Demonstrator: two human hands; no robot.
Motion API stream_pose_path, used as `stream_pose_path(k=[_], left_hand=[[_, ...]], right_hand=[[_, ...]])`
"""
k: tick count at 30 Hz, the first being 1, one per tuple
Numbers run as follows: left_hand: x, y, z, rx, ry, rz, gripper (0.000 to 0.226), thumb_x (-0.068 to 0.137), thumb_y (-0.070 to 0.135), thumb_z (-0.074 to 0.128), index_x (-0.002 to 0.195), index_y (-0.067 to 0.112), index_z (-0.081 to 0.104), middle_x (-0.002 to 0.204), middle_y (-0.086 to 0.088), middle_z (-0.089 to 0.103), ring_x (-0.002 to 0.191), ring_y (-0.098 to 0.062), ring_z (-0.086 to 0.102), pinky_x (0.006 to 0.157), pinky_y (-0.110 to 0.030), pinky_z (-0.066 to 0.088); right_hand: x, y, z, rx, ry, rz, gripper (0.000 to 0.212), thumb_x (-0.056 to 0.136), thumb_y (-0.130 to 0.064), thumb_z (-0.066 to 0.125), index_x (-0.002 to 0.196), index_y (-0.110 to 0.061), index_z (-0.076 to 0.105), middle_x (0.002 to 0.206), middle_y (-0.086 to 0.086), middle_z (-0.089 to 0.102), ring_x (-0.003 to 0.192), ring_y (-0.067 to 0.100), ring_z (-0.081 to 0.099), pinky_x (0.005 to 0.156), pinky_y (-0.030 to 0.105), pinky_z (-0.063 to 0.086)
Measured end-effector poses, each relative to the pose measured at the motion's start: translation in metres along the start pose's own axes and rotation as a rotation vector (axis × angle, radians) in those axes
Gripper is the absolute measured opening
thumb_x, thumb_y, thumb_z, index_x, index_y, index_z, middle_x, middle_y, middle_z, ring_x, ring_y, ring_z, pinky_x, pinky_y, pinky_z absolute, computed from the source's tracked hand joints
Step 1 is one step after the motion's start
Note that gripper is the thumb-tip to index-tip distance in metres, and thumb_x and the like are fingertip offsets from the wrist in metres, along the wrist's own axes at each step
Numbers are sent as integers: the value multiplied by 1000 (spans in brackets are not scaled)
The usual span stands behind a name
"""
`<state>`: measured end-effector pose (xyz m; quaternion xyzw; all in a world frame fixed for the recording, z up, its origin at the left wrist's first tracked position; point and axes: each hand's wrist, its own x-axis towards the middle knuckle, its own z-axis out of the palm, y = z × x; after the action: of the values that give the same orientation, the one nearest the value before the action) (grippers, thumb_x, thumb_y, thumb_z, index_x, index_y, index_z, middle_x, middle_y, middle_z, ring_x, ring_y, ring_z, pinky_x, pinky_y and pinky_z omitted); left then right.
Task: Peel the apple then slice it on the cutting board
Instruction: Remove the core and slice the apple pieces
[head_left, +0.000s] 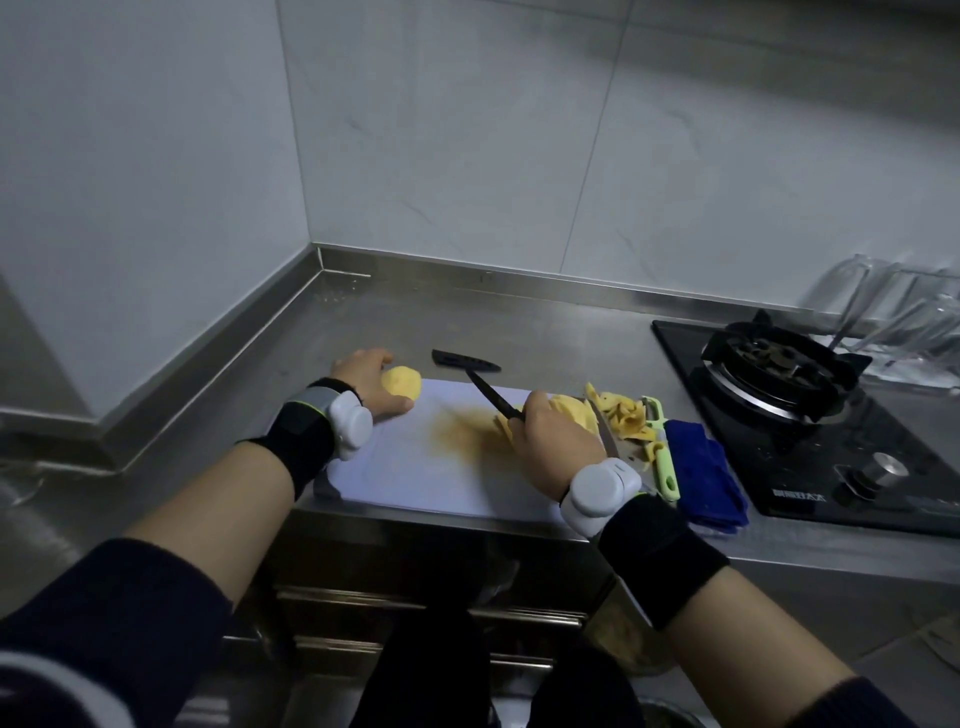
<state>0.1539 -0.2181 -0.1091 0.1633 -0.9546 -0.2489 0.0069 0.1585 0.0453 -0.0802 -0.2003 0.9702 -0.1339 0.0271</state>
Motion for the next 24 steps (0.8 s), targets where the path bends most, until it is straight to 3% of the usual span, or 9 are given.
stream_pose_path(k=[7,11,13,18,24], left_hand=[[-7,2,7,-29,25,51,62,70,39,81,122,18,55,128,-9,53,116,-33,51,98,-44,44],[-27,14,16,-58,-1,94,69,55,57,75,112,25,52,116,-1,49,108,-27,51,98,-42,43],[-36,22,26,-2,32,112,63,62,59,76,108,26,48,110,2,45,109,-26,47,99,-41,40],[-54,44,48,19,69,164,60,65,63,73,101,27,41,113,-1,47,109,-28,44,94,-44,40],[-58,59,53,34,57,166,63,66,69,70,104,25,45,114,0,49,110,-26,45,92,-42,39]], right_hand=[[-4,5,0,-63,-1,2,25,102,-33,34,107,-11,42,96,12,64,78,32,57,64,36,41],[-10,10,4,-150,-47,4,20,102,-26,34,111,-10,41,93,10,62,82,32,60,67,36,41],[-14,13,5,-201,-50,-5,19,102,-25,34,111,-10,40,97,10,62,87,33,62,68,36,41],[-19,17,5,-270,-33,-7,16,100,-21,38,110,-9,43,100,11,63,88,33,62,66,36,41],[-23,18,5,-272,-43,34,16,99,-17,37,110,-8,43,101,12,62,89,34,61,66,37,39]])
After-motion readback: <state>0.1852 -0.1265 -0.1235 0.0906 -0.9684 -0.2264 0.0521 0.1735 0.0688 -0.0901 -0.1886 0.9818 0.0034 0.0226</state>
